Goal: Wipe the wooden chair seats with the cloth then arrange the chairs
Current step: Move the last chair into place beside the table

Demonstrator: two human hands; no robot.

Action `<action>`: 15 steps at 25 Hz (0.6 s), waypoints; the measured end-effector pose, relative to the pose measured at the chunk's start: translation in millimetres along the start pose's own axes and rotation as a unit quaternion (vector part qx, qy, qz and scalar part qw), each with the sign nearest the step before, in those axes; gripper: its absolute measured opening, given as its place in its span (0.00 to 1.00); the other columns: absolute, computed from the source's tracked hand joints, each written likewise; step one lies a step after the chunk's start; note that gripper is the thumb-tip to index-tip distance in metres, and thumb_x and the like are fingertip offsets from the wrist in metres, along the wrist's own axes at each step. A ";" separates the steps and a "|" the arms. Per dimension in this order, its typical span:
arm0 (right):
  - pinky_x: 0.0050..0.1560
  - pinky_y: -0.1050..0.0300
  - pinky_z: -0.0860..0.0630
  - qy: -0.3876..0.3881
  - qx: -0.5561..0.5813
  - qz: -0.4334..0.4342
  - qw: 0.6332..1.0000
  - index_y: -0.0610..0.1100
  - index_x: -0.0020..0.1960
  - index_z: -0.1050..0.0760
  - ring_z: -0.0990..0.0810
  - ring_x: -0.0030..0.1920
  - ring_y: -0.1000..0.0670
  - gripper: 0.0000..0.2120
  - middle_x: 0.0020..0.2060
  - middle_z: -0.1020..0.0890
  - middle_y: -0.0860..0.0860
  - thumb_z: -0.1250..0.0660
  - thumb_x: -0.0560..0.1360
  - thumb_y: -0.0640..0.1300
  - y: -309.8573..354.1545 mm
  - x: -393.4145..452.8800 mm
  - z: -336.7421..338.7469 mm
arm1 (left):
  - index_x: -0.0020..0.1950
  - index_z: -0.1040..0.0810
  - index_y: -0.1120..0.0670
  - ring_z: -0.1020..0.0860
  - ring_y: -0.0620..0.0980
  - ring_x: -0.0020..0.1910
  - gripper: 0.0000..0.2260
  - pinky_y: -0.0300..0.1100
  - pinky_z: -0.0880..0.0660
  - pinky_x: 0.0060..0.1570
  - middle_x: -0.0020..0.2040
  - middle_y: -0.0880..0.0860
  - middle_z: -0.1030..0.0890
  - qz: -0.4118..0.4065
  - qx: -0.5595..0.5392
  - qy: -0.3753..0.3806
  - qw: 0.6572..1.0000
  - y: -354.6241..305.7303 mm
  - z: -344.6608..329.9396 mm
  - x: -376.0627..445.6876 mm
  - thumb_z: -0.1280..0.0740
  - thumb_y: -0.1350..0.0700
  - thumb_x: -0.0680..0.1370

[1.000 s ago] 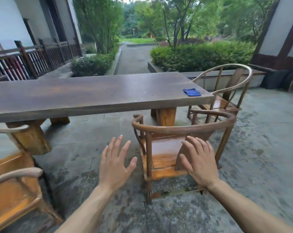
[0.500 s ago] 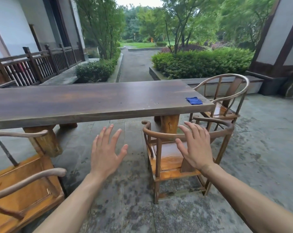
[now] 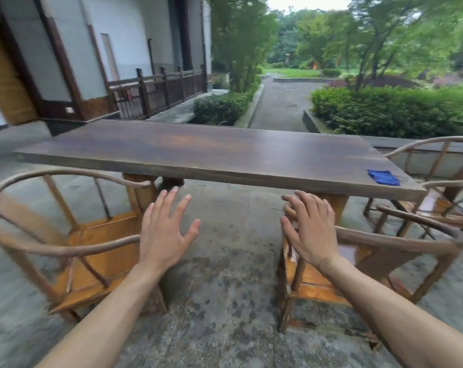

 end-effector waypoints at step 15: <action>0.73 0.37 0.38 0.070 0.245 0.235 0.938 0.50 0.70 0.31 0.31 0.70 0.43 0.22 0.69 0.27 0.48 0.46 0.80 0.58 420.0 46.4 -131.9 | 0.73 0.28 0.53 0.35 0.62 0.75 0.28 0.63 0.32 0.68 0.76 0.59 0.32 0.267 0.241 -0.073 0.930 314.5 228.0 -188.7 0.46 0.38 0.79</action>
Point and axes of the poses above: each hand's wrist, its own x-axis towards the middle knuckle, its own z-axis out of the back of the hand, y = z × x, the point moved 10 cm from there along x, towards the middle knuckle
